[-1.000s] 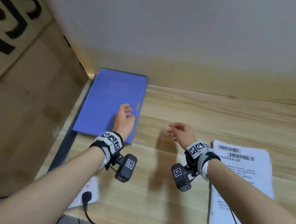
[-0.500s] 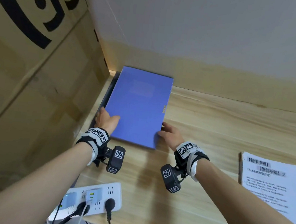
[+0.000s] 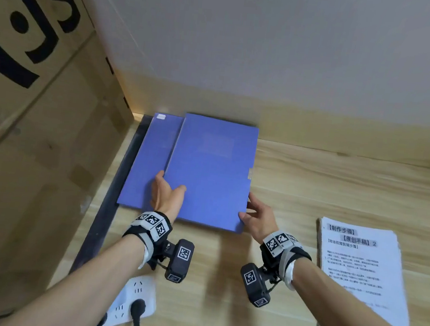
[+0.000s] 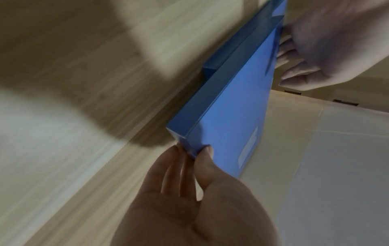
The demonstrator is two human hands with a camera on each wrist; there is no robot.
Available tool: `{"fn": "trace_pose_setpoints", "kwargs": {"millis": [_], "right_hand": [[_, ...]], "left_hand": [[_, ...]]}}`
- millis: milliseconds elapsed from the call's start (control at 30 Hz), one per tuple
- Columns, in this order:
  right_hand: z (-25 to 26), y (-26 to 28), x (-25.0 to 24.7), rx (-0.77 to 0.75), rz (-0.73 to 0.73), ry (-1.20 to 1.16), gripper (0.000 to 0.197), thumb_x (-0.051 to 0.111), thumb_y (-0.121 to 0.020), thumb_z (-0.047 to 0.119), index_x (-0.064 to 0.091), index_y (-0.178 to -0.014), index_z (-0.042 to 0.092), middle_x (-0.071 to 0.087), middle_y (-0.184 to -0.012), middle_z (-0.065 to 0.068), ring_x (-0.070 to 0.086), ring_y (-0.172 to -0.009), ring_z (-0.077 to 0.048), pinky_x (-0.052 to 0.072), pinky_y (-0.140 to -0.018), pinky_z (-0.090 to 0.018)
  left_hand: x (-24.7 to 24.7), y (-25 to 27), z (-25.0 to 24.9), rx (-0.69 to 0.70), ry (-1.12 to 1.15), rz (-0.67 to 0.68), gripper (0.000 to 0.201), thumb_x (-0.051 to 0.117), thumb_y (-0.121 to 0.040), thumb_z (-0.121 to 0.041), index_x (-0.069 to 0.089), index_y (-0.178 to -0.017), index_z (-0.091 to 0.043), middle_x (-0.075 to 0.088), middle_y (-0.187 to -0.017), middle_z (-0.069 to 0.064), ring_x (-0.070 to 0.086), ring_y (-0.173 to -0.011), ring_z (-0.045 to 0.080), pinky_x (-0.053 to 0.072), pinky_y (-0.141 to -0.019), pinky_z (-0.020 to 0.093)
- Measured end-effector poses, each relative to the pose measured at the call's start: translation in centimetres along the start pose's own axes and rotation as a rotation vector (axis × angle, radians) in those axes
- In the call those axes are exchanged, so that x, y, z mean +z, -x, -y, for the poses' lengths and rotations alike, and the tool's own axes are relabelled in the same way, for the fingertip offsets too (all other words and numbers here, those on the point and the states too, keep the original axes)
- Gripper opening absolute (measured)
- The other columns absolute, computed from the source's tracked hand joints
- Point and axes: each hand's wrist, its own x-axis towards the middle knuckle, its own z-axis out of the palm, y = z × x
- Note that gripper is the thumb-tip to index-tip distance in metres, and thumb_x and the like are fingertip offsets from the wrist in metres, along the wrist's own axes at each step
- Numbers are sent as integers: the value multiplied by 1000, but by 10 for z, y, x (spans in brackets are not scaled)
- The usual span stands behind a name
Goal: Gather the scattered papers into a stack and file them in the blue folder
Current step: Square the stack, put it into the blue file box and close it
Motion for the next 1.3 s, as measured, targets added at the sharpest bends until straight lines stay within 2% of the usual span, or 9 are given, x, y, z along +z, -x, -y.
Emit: {"fn": "trace_pose_setpoints", "kwargs": {"millis": [167, 400, 500, 667, 733, 933, 1066, 1166, 1300], "right_hand": [[-24, 29, -51, 7, -57, 32, 65, 53, -87, -12, 46, -143, 20, 66, -114, -9, 67, -86, -19, 56, -89, -38], [-65, 71, -111, 58, -88, 70, 66, 56, -82, -5, 49, -141, 22, 68, -117, -11, 65, -94, -20, 54, -95, -43], [-81, 80, -130, 73, -76, 104, 65, 57, -77, -1, 52, -132, 34, 70, -109, -6, 66, -89, -21, 54, -93, -43], [-87, 93, -144, 132, -84, 259, 65, 57, -83, -8, 48, -141, 20, 63, -102, 0, 57, -92, -17, 42, -82, -22], [-89, 94, -145, 158, -121, 315, 62, 59, -81, -3, 53, -137, 24, 66, -100, 1, 59, -92, -19, 44, -82, -25], [-85, 90, -168, 158, -309, 154, 32, 54, -80, 3, 75, -90, 25, 75, -92, 4, 70, -88, -21, 55, -90, -39], [-75, 97, -193, 103, -345, 40, 38, 49, -82, -4, 70, -79, 27, 73, -90, 0, 71, -75, -20, 58, -83, -46], [-79, 104, -214, 88, -362, 51, 37, 48, -83, -4, 70, -80, 25, 73, -89, 4, 71, -74, -16, 58, -84, -43], [-97, 107, -237, 108, -372, 95, 37, 49, -82, -1, 71, -77, 29, 74, -89, 9, 72, -79, -15, 57, -85, -39]], "left_hand": [[44, 41, 1, 0, 1, 68, 85, 53, -71, -30, 20, -150, -25, 24, -157, 3, 29, -143, 30, 26, -116, 54], [94, 105, 11, 16, -77, 133, 74, 57, -86, -12, 21, -150, -15, 21, -155, 10, 27, -143, 29, 26, -117, 46], [108, 123, 17, 1, -117, 182, 67, 55, -89, -10, 26, -149, -14, 22, -154, 8, 34, -135, 22, 31, -103, 29], [121, 146, 30, -31, -282, 220, 57, 54, -91, -13, 37, -145, -15, 27, -150, 8, 42, -129, 26, 33, -89, 25], [122, 149, 32, -39, -345, 242, 58, 54, -91, -14, 36, -147, -15, 28, -150, 10, 41, -131, 26, 31, -90, 24], [137, 155, 15, 140, -742, 292, 58, 49, -92, -24, 37, -149, -20, 6, -163, 9, 5, -151, 27, 15, -121, 39], [173, 163, -5, 277, -1029, 435, 56, 46, -91, -30, 40, -145, -16, 8, -164, 9, 5, -151, 27, 19, -118, 48], [207, 173, -12, 343, -1239, 466, 56, 48, -89, -32, 40, -141, -12, 22, -157, 14, 23, -144, 31, 28, -109, 46], [242, 184, -11, 329, -1427, 442, 73, 42, -94, -41, 22, -150, 1, 15, -157, 29, 21, -143, 44, 28, -111, 46]]}}
